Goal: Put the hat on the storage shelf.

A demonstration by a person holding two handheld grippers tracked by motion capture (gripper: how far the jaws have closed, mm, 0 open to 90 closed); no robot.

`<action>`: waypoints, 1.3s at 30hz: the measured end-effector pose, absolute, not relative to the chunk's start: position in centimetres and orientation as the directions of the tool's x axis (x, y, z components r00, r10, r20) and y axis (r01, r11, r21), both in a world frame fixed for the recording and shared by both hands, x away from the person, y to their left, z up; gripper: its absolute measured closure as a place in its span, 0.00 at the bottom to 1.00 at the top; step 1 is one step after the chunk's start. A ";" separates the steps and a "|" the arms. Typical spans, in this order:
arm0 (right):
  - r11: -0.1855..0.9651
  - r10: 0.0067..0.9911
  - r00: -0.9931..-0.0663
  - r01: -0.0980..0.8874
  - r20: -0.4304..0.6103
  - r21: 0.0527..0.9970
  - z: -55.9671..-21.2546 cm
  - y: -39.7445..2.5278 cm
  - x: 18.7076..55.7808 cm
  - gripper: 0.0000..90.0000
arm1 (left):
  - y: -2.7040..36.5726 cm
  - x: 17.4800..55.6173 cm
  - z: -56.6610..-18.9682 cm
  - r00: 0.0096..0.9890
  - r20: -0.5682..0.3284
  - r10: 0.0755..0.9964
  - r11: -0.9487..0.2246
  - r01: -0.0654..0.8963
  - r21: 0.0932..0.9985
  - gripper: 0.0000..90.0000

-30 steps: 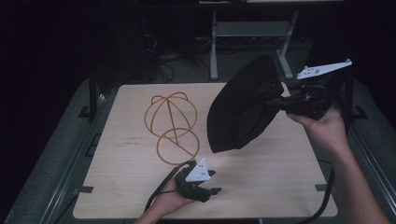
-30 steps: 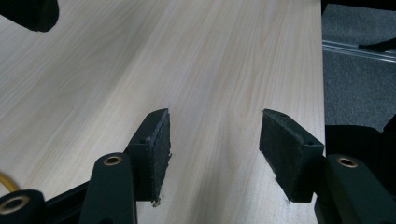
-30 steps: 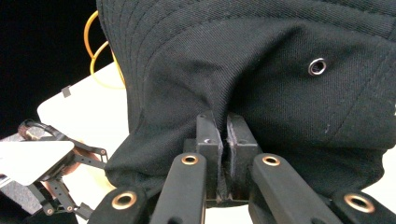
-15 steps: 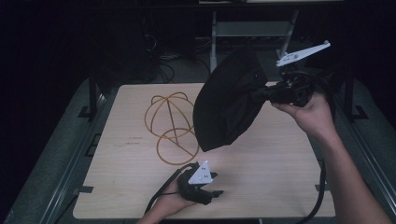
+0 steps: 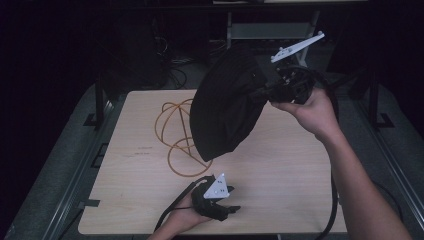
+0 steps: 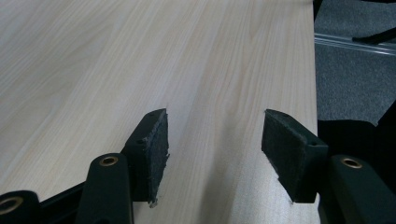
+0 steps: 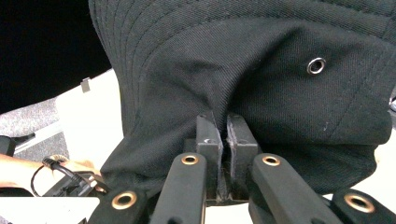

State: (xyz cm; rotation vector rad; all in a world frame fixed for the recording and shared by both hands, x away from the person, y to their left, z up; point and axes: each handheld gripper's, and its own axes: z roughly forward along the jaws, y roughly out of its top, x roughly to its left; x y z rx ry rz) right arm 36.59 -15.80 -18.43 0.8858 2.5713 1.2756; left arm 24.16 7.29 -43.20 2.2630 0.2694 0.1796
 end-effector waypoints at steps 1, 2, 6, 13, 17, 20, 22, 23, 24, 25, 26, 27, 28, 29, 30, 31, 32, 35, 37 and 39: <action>0.473 0.556 -0.821 0.442 0.132 0.762 -18.4 -15.3 36.8 0.96 | 7.3 24.1 -43.2 0.967 0.036 0.251 -0.633 0.136 0.762 0.45; 0.473 0.556 -0.821 0.442 0.132 0.762 -18.4 -15.3 36.8 0.96 | 7.3 24.2 -43.2 0.968 0.038 0.249 -0.634 0.133 0.762 0.45; 0.490 0.542 -0.830 0.438 0.130 0.753 -18.0 -13.9 37.3 0.96 | 7.2 24.2 -43.3 0.971 0.047 0.236 -0.649 0.121 0.751 0.44; 0.515 0.515 -0.848 0.419 0.121 0.748 -17.2 -11.9 37.9 0.96 | 7.1 24.2 -43.4 0.970 0.046 0.240 -0.643 0.123 0.755 0.44; 0.528 0.498 -0.860 0.401 0.109 0.748 -17.1 -11.1 38.4 0.96 | 7.0 24.2 -43.4 0.971 0.039 0.238 -0.643 0.127 0.755 0.44; 0.526 0.499 -0.858 0.409 0.119 0.745 -16.9 -10.4 38.6 0.96 | 7.0 24.1 -43.4 0.971 0.042 0.237 -0.645 0.124 0.754 0.44; 0.531 0.490 -0.865 0.396 0.110 0.749 -16.8 -9.9 38.8 0.96 | 7.0 24.1 -43.5 0.971 0.045 0.235 -0.647 0.121 0.753 0.44; 0.534 0.489 -0.865 0.399 0.112 0.745 -16.7 -9.6 38.9 0.96 | 7.0 24.1 -43.5 0.971 0.046 0.234 -0.647 0.120 0.753 0.44; 0.535 0.488 -0.866 0.397 0.111 0.746 -16.6 -9.3 38.9 0.96 | 6.9 24.1 -43.5 0.972 0.041 0.233 -0.647 0.123 0.753 0.44; 0.538 0.482 -0.869 0.393 0.110 0.745 -16.5 -8.9 39.1 0.96 | 6.9 24.1 -43.5 0.972 0.038 0.234 -0.645 0.125 0.754 0.44; 0.538 0.482 -0.869 0.393 0.110 0.745 -16.5 -8.9 39.1 0.96 | 6.9 24.1 -43.5 0.972 0.038 0.234 -0.645 0.125 0.754 0.44; 0.540 0.477 -0.872 0.388 0.109 0.747 -16.4 -8.5 39.2 0.96 | 6.9 24.0 -43.6 0.971 0.038 0.235 -0.644 0.126 0.754 0.44; 0.550 0.468 -0.878 0.379 0.100 0.744 -16.3 -7.7 39.5 0.96 | 6.9 24.1 -43.5 0.973 0.048 0.225 -0.652 0.114 0.750 0.44; 0.553 0.467 -0.879 0.379 0.101 0.742 -16.3 -7.3 39.6 0.96 | 6.9 24.1 -43.6 0.973 0.047 0.226 -0.652 0.115 0.750 0.44; 0.558 0.459 -0.883 0.372 0.098 0.742 -16.4 -6.8 39.8 0.96 | 6.9 24.1 -43.6 0.972 0.050 0.228 -0.651 0.114 0.750 0.44; 0.557 0.459 -0.882 0.376 0.103 0.741 -16.3 -6.5 39.9 0.96 | 6.8 24.1 -43.6 0.973 0.052 0.227 -0.652 0.112 0.750 0.44; 0.558 0.456 -0.884 0.375 0.104 0.740 -16.3 -6.1 40.0 0.96 | 6.8 24.1 -43.7 0.972 0.048 0.230 -0.652 0.117 0.749 0.44; 0.565 0.450 -0.888 0.366 0.096 0.739 -16.3 -5.4 40.4 0.96 | 6.7 23.9 -43.8 0.971 0.039 0.235 -0.646 0.126 0.753 0.44; 0.576 0.448 -0.889 0.369 0.096 0.730 -16.2 -4.3 40.8 0.96 | 6.7 23.9 -43.8 0.972 0.040 0.231 -0.647 0.123 0.752 0.44; 0.577 0.445 -0.890 0.368 0.098 0.729 -16.1 -3.4 41.1 0.96 | 6.8 23.9 -43.8 0.973 0.044 0.227 -0.654 0.119 0.747 0.44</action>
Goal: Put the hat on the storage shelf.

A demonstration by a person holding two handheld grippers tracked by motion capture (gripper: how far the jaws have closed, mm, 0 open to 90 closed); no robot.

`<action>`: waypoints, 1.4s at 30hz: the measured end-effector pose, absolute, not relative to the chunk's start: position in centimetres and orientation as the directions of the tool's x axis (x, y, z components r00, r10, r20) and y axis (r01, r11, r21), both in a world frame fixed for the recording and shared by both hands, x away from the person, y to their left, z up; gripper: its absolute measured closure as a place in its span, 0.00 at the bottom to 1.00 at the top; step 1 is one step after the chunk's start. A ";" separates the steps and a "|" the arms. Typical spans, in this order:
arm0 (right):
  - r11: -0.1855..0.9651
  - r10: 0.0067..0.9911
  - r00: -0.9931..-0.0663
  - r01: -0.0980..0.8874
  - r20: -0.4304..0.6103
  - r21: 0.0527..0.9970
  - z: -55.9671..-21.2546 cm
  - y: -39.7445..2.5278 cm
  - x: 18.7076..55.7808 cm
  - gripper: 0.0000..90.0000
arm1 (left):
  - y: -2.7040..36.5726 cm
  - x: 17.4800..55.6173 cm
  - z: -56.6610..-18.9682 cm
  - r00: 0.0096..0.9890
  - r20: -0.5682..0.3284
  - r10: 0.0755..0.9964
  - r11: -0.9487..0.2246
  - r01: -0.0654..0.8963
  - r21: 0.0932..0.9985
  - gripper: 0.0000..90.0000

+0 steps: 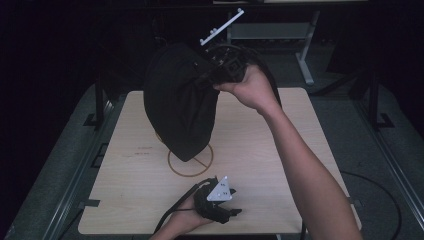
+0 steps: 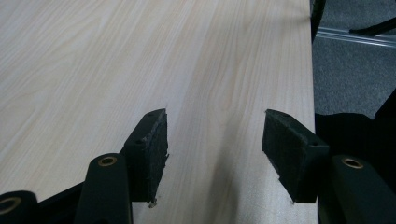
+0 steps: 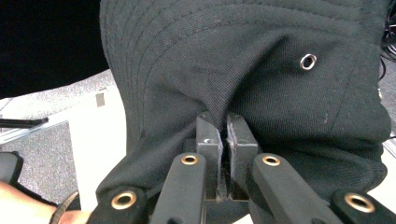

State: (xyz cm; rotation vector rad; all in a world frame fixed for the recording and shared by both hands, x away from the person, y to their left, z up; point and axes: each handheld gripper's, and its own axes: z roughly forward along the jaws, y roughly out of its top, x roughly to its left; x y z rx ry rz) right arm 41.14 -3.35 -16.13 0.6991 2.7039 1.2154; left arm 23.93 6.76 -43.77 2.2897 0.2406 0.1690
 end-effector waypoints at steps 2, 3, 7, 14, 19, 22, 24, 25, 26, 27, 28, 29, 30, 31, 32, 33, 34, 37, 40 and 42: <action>0.582 0.438 -0.893 0.366 0.099 0.726 -16.2 -2.5 41.4 0.96 | 6.7 23.9 -43.8 0.973 0.048 0.225 -0.656 0.115 0.746 0.44; 0.583 0.439 -0.893 0.367 0.099 0.725 -16.2 -2.1 41.5 0.96 | 6.7 24.0 -43.8 0.975 0.055 0.215 -0.665 0.105 0.740 0.44; 0.591 0.437 -0.893 0.373 0.105 0.715 -16.5 0.2 42.4 0.96 | 6.5 24.0 -43.9 0.975 0.051 0.217 -0.660 0.107 0.744 0.44; 0.596 0.433 -0.895 0.375 0.108 0.710 -18.1 4.8 43.5 0.94 | 6.6 24.0 -43.8 0.974 0.057 0.218 -0.651 0.102 0.752 0.43; 0.613 0.424 -0.901 0.360 0.092 0.704 -19.7 7.4 43.9 0.93 | 6.7 24.0 -43.7 0.975 0.071 0.209 -0.666 0.089 0.740 0.43; 0.611 0.427 -0.899 0.367 0.098 0.701 -20.5 8.4 43.9 0.91 | 6.4 23.7 -43.8 0.973 0.050 0.226 -0.639 0.110 0.761 0.43; 0.626 0.422 -0.901 0.367 0.097 0.688 -21.0 9.1 43.9 0.89 | 6.3 23.7 -43.8 0.974 0.054 0.222 -0.645 0.105 0.757 0.43; 0.629 0.413 -0.906 0.357 0.092 0.691 -21.3 9.4 43.9 0.87 | 6.3 23.6 -43.8 0.974 0.052 0.221 -0.645 0.106 0.757 0.43; 0.621 0.408 -0.908 0.350 0.093 0.701 -21.6 9.6 44.0 0.82 | 6.3 23.6 -43.8 0.973 0.048 0.224 -0.646 0.111 0.755 0.43; 0.621 0.408 -0.908 0.350 0.093 0.701 -21.6 9.6 44.0 0.82 | 6.3 23.6 -43.8 0.973 0.048 0.224 -0.646 0.111 0.755 0.43; 0.604 0.404 -0.909 0.352 0.106 0.715 -21.6 9.5 44.0 0.72 | 6.4 23.6 -43.7 0.975 0.057 0.213 -0.657 0.100 0.748 0.43; 0.575 0.410 -0.900 0.384 0.152 0.722 -21.5 9.2 44.1 0.64 | 6.4 23.6 -43.7 0.975 0.057 0.215 -0.652 0.100 0.752 0.43; 0.569 0.406 -0.899 0.388 0.162 0.725 -21.4 8.5 44.1 0.60 | 6.4 23.7 -43.8 0.975 0.059 0.214 -0.653 0.098 0.751 0.43; 0.559 0.409 -0.898 0.389 0.164 0.732 -21.3 8.0 44.0 0.59 | 6.4 23.7 -43.8 0.975 0.060 0.213 -0.656 0.097 0.749 0.43; 0.542 0.415 -0.894 0.390 0.166 0.744 -21.1 7.4 43.9 0.57 | 6.4 23.6 -43.8 0.975 0.057 0.215 -0.653 0.100 0.751 0.42; 0.515 0.426 -0.888 0.397 0.176 0.760 -20.9 6.4 43.9 0.54 | 6.4 23.6 -43.8 0.975 0.057 0.214 -0.652 0.100 0.752 0.42; 0.497 0.433 -0.882 0.404 0.184 0.768 -20.8 5.8 43.9 0.53 | 6.3 23.5 -43.8 0.974 0.054 0.219 -0.647 0.103 0.756 0.42; 0.448 0.444 -0.870 0.421 0.212 0.789 -20.7 3.9 43.9 0.50 | 6.3 23.4 -43.8 0.973 0.044 0.225 -0.637 0.113 0.763 0.42; 0.401 0.458 -0.863 0.416 0.215 0.816 -20.4 1.0 43.7 0.48 | 6.3 23.5 -43.8 0.975 0.047 0.219 -0.649 0.109 0.753 0.41; 0.365 0.472 -0.854 0.416 0.219 0.833 -20.3 -1.4 43.5 0.44 | 6.6 23.5 -43.9 0.976 0.048 0.214 -0.654 0.107 0.749 0.41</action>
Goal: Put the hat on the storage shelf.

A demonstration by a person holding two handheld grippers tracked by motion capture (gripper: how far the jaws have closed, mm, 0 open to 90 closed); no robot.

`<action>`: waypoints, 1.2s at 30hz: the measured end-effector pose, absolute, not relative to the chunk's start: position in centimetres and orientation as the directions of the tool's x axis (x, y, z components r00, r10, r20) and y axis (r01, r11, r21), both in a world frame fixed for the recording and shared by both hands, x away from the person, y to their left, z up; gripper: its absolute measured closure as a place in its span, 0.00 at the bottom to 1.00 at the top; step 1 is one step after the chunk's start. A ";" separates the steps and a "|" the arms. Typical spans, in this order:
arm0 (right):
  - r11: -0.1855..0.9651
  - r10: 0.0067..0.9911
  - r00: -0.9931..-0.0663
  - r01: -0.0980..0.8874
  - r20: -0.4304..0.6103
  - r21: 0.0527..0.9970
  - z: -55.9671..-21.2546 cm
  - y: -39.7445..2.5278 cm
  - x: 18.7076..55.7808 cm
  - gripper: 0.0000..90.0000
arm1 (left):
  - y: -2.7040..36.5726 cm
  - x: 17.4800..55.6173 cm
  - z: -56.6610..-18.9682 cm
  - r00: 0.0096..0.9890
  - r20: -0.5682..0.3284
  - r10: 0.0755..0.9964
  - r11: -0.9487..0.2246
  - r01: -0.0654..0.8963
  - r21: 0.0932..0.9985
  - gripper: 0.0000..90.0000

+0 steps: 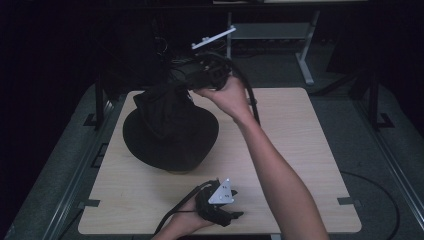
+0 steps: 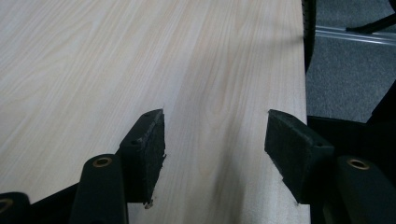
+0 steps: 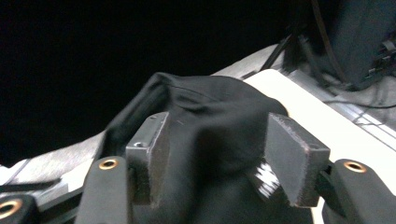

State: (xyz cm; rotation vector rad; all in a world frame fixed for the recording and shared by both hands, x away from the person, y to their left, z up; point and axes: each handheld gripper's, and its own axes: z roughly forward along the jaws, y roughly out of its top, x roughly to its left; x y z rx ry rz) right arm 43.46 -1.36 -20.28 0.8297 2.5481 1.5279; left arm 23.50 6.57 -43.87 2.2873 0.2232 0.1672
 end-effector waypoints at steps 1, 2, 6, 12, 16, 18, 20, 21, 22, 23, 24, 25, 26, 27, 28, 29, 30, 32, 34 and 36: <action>0.365 0.472 -0.854 0.416 0.219 0.833 -20.3 -1.4 43.5 0.44 | 6.6 23.5 -43.9 0.976 0.048 0.214 -0.654 0.107 0.749 0.41; 0.353 0.483 -0.848 0.416 0.218 0.838 -20.2 -2.3 43.3 0.43 | 6.7 23.4 -44.0 0.976 0.037 0.216 -0.647 0.114 0.754 0.41; 0.311 0.526 -0.823 0.422 0.215 0.852 -20.4 -6.3 42.5 0.41 | 6.9 23.2 -44.0 0.975 0.026 0.220 -0.647 0.126 0.752 0.41; 0.307 0.553 -0.807 0.430 0.208 0.849 -21.1 -9.4 41.7 0.39 | 7.0 23.5 -43.8 0.973 0.014 0.229 -0.632 0.137 0.763 0.41; 0.300 0.578 -0.788 0.447 0.212 0.843 -21.4 -11.2 41.3 0.38 | 7.1 23.5 -43.8 0.974 0.022 0.227 -0.635 0.131 0.761 0.40; 0.297 0.588 -0.782 0.447 0.207 0.844 -21.5 -12.1 41.1 0.38 | 7.1 23.4 -43.8 0.971 0.008 0.238 -0.624 0.147 0.767 0.40; 0.292 0.597 -0.774 0.454 0.211 0.842 -21.8 -12.8 40.8 0.38 | 7.1 23.4 -43.8 0.971 0.008 0.241 -0.621 0.148 0.770 0.40; 0.292 0.597 -0.774 0.454 0.211 0.842 -21.8 -12.8 40.8 0.38 | 7.1 23.4 -43.8 0.971 0.008 0.241 -0.621 0.148 0.770 0.40; 0.292 0.601 -0.771 0.456 0.210 0.841 -22.0 -13.1 40.7 0.38 | 7.0 23.4 -43.8 0.971 0.011 0.239 -0.620 0.144 0.771 0.40; 0.287 0.609 -0.763 0.465 0.215 0.837 -22.4 -13.8 40.5 0.37 | 7.1 23.5 -43.7 0.971 0.008 0.238 -0.621 0.145 0.771 0.40; 0.285 0.614 -0.759 0.470 0.218 0.835 -22.6 -14.1 40.4 0.37 | 7.1 23.5 -43.8 0.971 0.009 0.237 -0.622 0.145 0.769 0.40; 0.285 0.614 -0.759 0.470 0.218 0.835 -22.6 -14.1 40.4 0.37 | 7.1 23.5 -43.8 0.971 0.009 0.237 -0.622 0.145 0.769 0.40; 0.278 0.619 -0.753 0.476 0.223 0.835 -23.0 -14.7 40.3 0.37 | 7.1 23.5 -43.8 0.972 0.009 0.236 -0.625 0.145 0.767 0.40; 0.278 0.619 -0.753 0.476 0.223 0.835 -23.0 -14.7 40.3 0.37 | 7.1 23.5 -43.8 0.972 0.008 0.237 -0.625 0.146 0.767 0.40; 0.276 0.620 -0.751 0.477 0.225 0.834 -23.1 -15.0 40.2 0.37 | 7.1 23.6 -43.8 0.972 0.009 0.236 -0.628 0.145 0.765 0.40; 0.275 0.623 -0.749 0.478 0.225 0.834 -23.3 -15.3 40.0 0.37 | 7.1 23.6 -43.8 0.971 0.006 0.240 -0.625 0.149 0.766 0.40; 0.273 0.627 -0.745 0.484 0.227 0.832 -23.7 -15.7 39.9 0.36 | 7.1 23.6 -43.9 0.970 0.007 0.243 -0.621 0.151 0.769 0.39; 0.271 0.630 -0.742 0.489 0.232 0.830 -24.1 -16.2 39.7 0.36 | 7.1 23.6 -43.8 0.969 0.001 0.248 -0.619 0.158 0.769 0.39; 0.266 0.634 -0.737 0.491 0.234 0.830 -24.4 -16.8 39.4 0.36 | 7.2 23.7 -43.8 0.968 -0.004 0.252 -0.614 0.163 0.772 0.39; 0.262 0.636 -0.735 0.494 0.237 0.829 -24.6 -17.0 39.2 0.36 | 7.2 23.7 -43.8 0.968 -0.002 0.253 -0.614 0.162 0.772 0.39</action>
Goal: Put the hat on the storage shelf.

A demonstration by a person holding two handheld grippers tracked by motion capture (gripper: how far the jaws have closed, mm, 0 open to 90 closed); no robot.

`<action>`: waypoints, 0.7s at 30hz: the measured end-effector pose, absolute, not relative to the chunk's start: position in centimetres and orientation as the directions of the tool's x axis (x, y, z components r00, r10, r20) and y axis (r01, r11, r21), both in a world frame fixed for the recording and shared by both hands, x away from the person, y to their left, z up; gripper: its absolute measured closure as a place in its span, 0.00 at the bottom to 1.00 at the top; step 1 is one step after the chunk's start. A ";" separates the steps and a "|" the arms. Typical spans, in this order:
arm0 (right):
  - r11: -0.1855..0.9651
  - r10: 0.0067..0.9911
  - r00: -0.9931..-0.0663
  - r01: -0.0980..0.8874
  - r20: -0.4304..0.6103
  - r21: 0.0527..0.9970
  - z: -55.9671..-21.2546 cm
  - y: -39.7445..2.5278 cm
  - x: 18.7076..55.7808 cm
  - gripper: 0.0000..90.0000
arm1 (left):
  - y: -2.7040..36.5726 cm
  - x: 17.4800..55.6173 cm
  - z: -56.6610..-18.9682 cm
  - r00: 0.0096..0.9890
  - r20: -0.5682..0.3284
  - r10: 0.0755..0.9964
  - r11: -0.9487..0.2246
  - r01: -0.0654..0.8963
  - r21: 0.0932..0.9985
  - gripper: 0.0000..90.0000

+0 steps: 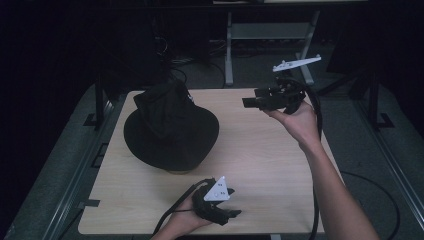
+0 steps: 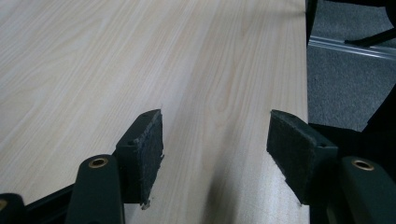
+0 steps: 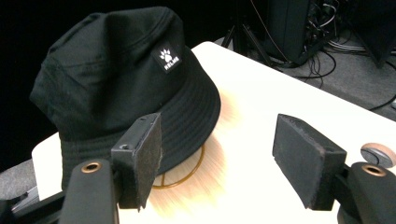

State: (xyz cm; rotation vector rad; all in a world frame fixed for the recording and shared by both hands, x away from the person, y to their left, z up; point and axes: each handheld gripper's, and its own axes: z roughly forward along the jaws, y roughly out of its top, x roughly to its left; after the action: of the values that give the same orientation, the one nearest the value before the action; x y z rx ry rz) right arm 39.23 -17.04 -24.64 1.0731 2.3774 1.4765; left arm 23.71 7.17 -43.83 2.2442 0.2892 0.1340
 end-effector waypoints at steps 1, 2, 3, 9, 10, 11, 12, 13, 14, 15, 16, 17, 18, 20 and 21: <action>0.258 0.641 -0.728 0.501 0.241 0.826 -25.0 -17.6 39.0 0.35 | 7.2 23.7 -43.8 0.967 0.000 0.254 -0.615 0.161 0.772 0.39; 0.257 0.641 -0.728 0.501 0.242 0.826 -25.2 -17.8 38.8 0.35 | 7.2 23.8 -43.8 0.968 0.000 0.252 -0.617 0.161 0.771 0.39; 0.257 0.641 -0.728 0.501 0.242 0.826 -25.2 -17.8 38.8 0.35 | 7.2 23.8 -43.8 0.968 0.000 0.252 -0.617 0.161 0.771 0.39; 0.244 0.651 -0.717 0.509 0.250 0.825 -26.2 -19.2 38.1 0.34 | 7.2 23.9 -43.8 0.966 -0.001 0.260 -0.618 0.167 0.769 0.38; 0.240 0.655 -0.712 0.515 0.255 0.823 -26.5 -19.7 37.8 0.34 | 7.2 23.9 -43.8 0.965 0.001 0.263 -0.616 0.166 0.770 0.38; 0.240 0.655 -0.712 0.515 0.255 0.823 -26.5 -19.7 37.8 0.34 | 7.2 23.9 -43.8 0.965 0.001 0.263 -0.616 0.166 0.770 0.38; 0.231 0.660 -0.706 0.518 0.259 0.823 -27.0 -20.3 37.4 0.33 | 7.2 23.9 -43.8 0.964 0.001 0.264 -0.615 0.168 0.771 0.38; 0.232 0.660 -0.705 0.520 0.260 0.822 -27.1 -20.4 37.4 0.33 | 7.2 23.9 -43.8 0.963 -0.003 0.268 -0.612 0.173 0.772 0.38; 0.230 0.662 -0.703 0.521 0.260 0.822 -27.4 -20.7 37.2 0.33 | 7.3 24.0 -43.8 0.964 0.002 0.265 -0.616 0.168 0.770 0.37; 0.230 0.662 -0.703 0.521 0.260 0.822 -27.4 -20.7 37.2 0.33 | 7.3 24.0 -43.8 0.964 0.002 0.265 -0.616 0.168 0.770 0.37; 0.221 0.667 -0.694 0.533 0.272 0.817 -28.0 -21.3 36.8 0.33 | 7.3 24.0 -43.8 0.963 0.000 0.268 -0.612 0.171 0.772 0.37; 0.221 0.667 -0.694 0.533 0.272 0.817 -28.0 -21.3 36.8 0.33 | 7.3 24.0 -43.8 0.963 0.000 0.268 -0.612 0.171 0.772 0.37; 0.220 0.669 -0.690 0.538 0.276 0.814 -28.2 -21.6 36.6 0.33 | 7.4 24.0 -43.8 0.962 -0.003 0.272 -0.609 0.175 0.774 0.37; 0.215 0.675 -0.683 0.543 0.278 0.812 -28.8 -22.2 36.1 0.32 | 7.4 24.1 -43.8 0.962 0.000 0.273 -0.609 0.173 0.774 0.37; 0.214 0.677 -0.683 0.539 0.274 0.814 -29.0 -22.5 35.9 0.32 | 7.4 24.1 -43.8 0.962 -0.001 0.273 -0.609 0.174 0.774 0.37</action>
State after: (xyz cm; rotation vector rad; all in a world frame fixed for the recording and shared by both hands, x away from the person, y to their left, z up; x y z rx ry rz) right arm 35.89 -22.48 -29.05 1.1790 2.3342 1.4719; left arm 24.08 7.42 -43.80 2.2392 0.3122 0.1471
